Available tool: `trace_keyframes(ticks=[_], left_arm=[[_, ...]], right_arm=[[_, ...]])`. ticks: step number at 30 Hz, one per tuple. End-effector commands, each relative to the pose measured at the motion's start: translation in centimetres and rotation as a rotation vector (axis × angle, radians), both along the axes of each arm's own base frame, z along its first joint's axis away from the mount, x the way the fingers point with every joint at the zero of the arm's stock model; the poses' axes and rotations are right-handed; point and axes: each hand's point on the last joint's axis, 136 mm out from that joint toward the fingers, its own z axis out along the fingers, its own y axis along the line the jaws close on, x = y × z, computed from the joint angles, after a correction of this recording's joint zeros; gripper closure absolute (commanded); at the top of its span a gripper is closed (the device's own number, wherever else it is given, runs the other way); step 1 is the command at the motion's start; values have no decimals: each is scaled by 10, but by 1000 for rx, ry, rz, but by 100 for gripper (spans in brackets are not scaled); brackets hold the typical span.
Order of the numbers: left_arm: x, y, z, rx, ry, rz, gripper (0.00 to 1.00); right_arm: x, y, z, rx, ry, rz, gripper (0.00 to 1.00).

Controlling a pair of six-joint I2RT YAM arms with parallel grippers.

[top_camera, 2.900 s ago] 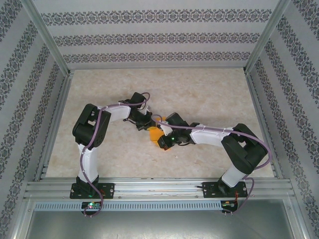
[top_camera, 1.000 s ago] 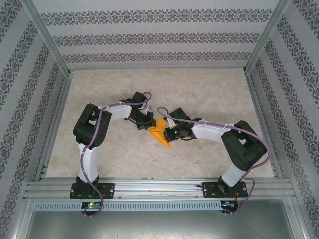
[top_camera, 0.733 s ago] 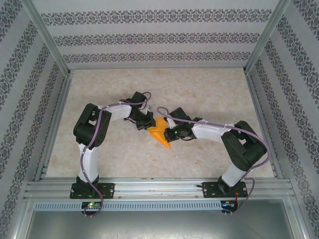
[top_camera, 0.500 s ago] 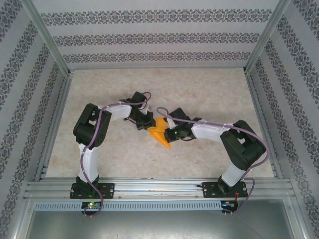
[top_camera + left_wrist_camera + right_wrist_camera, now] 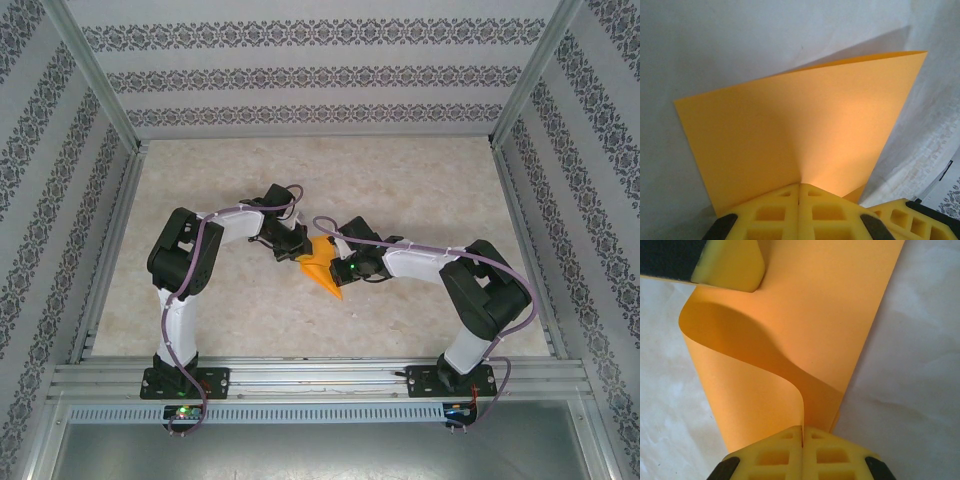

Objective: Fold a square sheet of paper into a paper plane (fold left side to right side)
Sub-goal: Third fold the triangle at the center of the table.

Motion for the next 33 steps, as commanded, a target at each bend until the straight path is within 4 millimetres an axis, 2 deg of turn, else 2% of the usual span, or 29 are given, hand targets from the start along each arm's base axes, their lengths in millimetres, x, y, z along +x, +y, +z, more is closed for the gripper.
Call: trace_keyframes(ticks=[1,11,19,24,28,33], left_arm=[[-25,11,-39,120,78,-17,94],[-25,11,-40,118,80,-17,94],[-24,11,-39,116,77,-17,94],[-20,9,-35,109,60,-16,88],[-7,3,-18,91,11,-26,82],[18,0,19,74,-91,-39,75]], right_arm=[[5,1,2,-18,-19,6,100],[5,5,3,-6,-17,22,100],[-1,5,-7,-23,11,32,100],[-6,2,-15,-44,36,35,100],[-14,-2,-23,-63,64,39,100],[-21,-5,-29,-67,90,40,100]])
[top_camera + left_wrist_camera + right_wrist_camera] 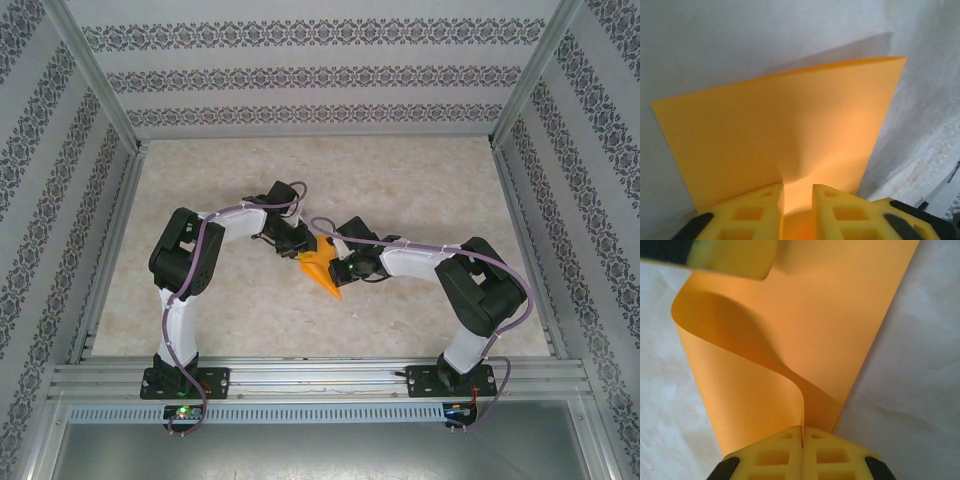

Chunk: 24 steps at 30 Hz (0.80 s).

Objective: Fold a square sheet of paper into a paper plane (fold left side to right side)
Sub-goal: Third fold the triangle at the center of the table.

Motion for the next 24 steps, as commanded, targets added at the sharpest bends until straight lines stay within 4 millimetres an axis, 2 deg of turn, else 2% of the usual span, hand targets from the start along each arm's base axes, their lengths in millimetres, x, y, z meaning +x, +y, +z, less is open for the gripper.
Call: trace_keyframes(ticks=[1,5,9,15,18,24], left_arm=[[14,5,17,44,-71,-17,74],[25,13,47,22,-156,10,74],[12,18,67,-14,-223,14,78],[-32,17,68,-114,-228,7,83],[-50,4,68,-188,-218,-3,83],[-61,-26,60,-256,-185,-22,83]], right_arm=[[-21,-8,-23,-58,83,25,100],[-24,-8,-26,-51,102,26,100],[-26,-8,-28,-48,112,23,100],[-28,-8,-31,-47,121,26,100],[-28,-8,-33,-49,124,27,100],[-29,-9,-35,-55,129,24,100]])
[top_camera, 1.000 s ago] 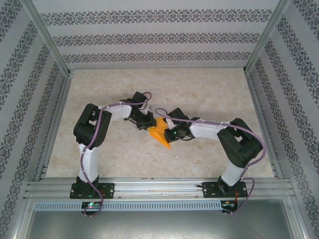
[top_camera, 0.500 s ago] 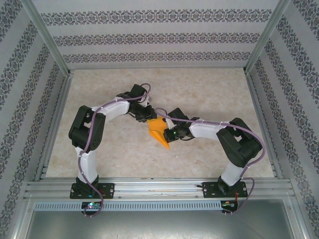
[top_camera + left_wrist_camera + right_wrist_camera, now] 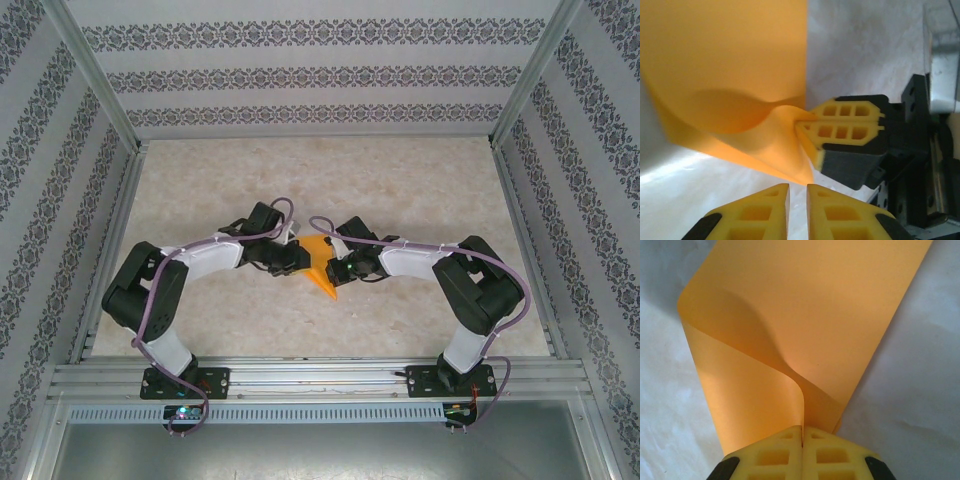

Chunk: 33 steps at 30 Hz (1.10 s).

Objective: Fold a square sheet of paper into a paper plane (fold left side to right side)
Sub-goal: Third fold the triangle at the center of the table.

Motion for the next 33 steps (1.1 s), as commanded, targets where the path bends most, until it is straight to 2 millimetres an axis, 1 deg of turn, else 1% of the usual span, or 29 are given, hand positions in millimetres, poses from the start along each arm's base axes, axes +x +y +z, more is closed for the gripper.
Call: trace_keyframes(ticks=[1,4,10,18,22,33], left_arm=[[9,-26,12,-93,-40,-8,83],[9,-31,-1,-76,-19,-9,84],[11,-30,-18,-49,2,8,84],[4,-18,-37,24,34,13,85],[1,-14,-45,45,47,23,85],[2,-13,-55,65,58,29,86]], right_arm=[[-29,-18,-34,-99,118,8,100],[-29,-19,-35,-100,120,5,100],[-30,-20,-36,-104,122,7,100],[-30,-22,-39,-115,126,3,100],[-30,-23,-39,-121,125,5,100],[-29,-23,-38,-125,124,9,100]])
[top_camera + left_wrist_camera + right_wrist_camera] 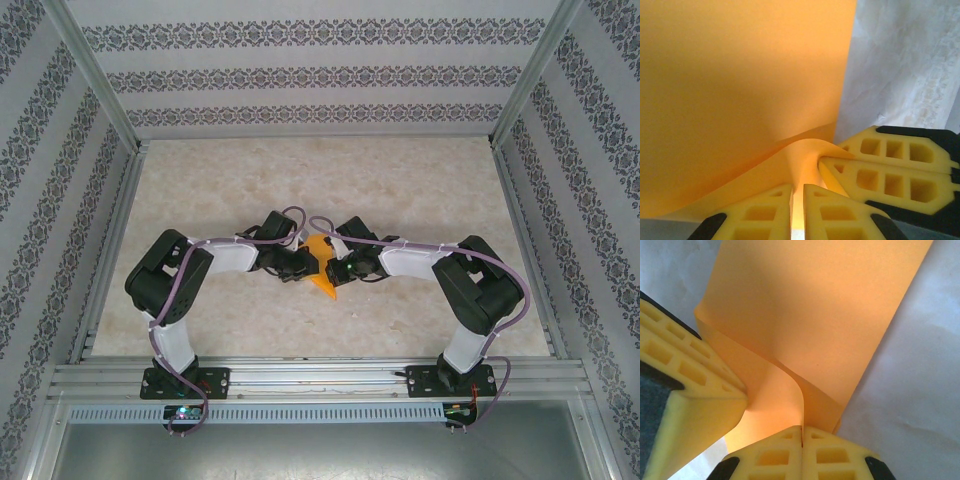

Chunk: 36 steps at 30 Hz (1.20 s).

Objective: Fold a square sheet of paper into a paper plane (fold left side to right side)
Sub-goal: Third fold the triangle at the center of the table.

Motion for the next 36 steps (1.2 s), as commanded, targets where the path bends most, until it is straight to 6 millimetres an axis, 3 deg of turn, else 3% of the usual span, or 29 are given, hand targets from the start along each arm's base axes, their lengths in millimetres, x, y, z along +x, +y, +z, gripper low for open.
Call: trace_keyframes(ticks=[1,10,15,23,28,31,36], left_arm=[[-4,2,-12,32,10,-4,86],[-10,9,-30,73,46,6,87],[-18,18,-39,123,78,11,88],[-26,27,-50,161,116,26,89],[-27,26,-51,157,121,30,89],[-26,26,-50,155,121,30,89],[-24,25,-49,154,118,29,89]], right_arm=[[-30,-23,-38,-127,125,9,100],[-28,-22,-35,-118,125,7,100],[-16,-15,-17,-57,110,-12,100],[11,-11,25,35,55,-70,82],[6,-22,41,56,58,-94,72],[-8,-18,49,112,106,-80,75],[-41,6,51,258,284,-46,97]])
